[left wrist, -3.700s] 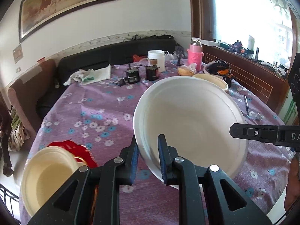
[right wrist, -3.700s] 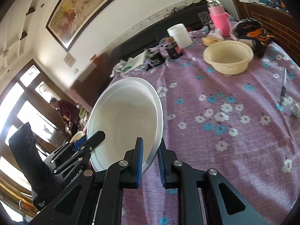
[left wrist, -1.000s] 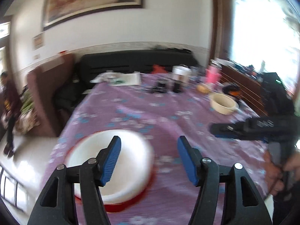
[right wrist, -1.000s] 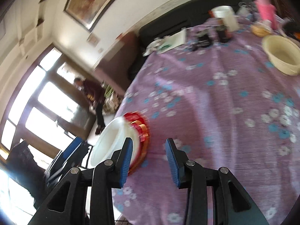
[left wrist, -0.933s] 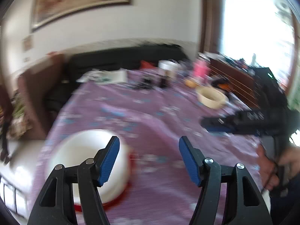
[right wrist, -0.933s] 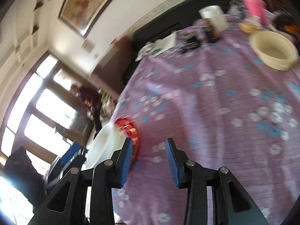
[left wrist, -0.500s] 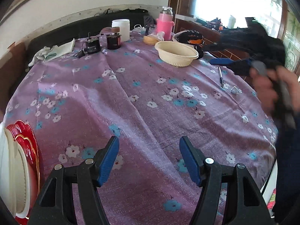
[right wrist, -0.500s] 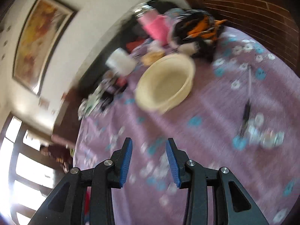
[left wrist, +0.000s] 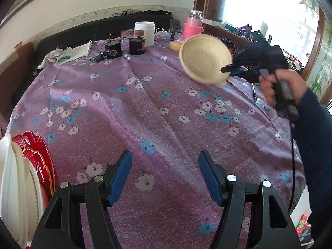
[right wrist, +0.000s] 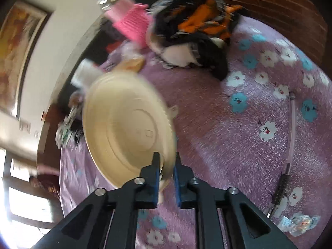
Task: Organize plates and bowls
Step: 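Grasp the beige ribbed plate rim with the right gripper, then close the left gripper on the beige plate rim beside the right gripper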
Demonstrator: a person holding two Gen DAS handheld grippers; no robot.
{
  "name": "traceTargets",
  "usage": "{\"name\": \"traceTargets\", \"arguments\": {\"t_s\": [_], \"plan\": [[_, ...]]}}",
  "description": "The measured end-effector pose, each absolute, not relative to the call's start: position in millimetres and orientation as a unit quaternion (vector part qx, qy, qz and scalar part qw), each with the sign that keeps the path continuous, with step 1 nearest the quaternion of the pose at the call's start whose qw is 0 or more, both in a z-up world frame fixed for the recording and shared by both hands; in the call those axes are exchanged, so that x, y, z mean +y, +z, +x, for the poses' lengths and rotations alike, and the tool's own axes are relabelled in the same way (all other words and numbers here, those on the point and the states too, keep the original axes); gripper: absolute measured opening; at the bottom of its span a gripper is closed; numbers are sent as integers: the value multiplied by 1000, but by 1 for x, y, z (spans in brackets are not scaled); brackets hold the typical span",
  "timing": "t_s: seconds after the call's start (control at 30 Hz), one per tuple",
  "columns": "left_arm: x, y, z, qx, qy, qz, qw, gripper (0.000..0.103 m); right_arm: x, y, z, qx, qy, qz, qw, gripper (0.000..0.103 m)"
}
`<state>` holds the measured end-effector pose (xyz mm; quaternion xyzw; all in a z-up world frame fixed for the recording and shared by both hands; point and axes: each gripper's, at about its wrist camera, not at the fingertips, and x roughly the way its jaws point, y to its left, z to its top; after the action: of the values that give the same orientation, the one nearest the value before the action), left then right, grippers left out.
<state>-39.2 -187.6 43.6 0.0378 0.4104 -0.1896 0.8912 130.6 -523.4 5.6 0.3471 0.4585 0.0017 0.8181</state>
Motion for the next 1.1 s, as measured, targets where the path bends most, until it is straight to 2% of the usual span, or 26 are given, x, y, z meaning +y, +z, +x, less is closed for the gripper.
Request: {"name": "traceTargets", "arguments": {"t_s": [0.27, 0.43, 0.53, 0.67, 0.83, 1.1], "plan": [[-172, 64, -49, 387, -184, 25, 903, 66, -453, 56, 65, 504, 171, 190, 825, 9], [-165, 76, -53, 372, -173, 23, 912, 66, -402, 58, 41, 534, 257, 72, 802, 11], [-164, 75, -53, 375, -167, 24, 911, 66, -390, 54, 42, 527, 203, 31, 825, 15], [-166, 72, -50, 381, -159, 30, 910, 66, -372, 74, 13, 449, 89, -57, 887, 17], [-177, 69, -43, 385, -163, 32, 908, 66, -361, 83, -19, 384, 30, -117, 915, 19], [-211, 70, -25, 380, -165, 63, 908, 66, -371, 68, -45, 382, -12, -152, 912, 19]]}}
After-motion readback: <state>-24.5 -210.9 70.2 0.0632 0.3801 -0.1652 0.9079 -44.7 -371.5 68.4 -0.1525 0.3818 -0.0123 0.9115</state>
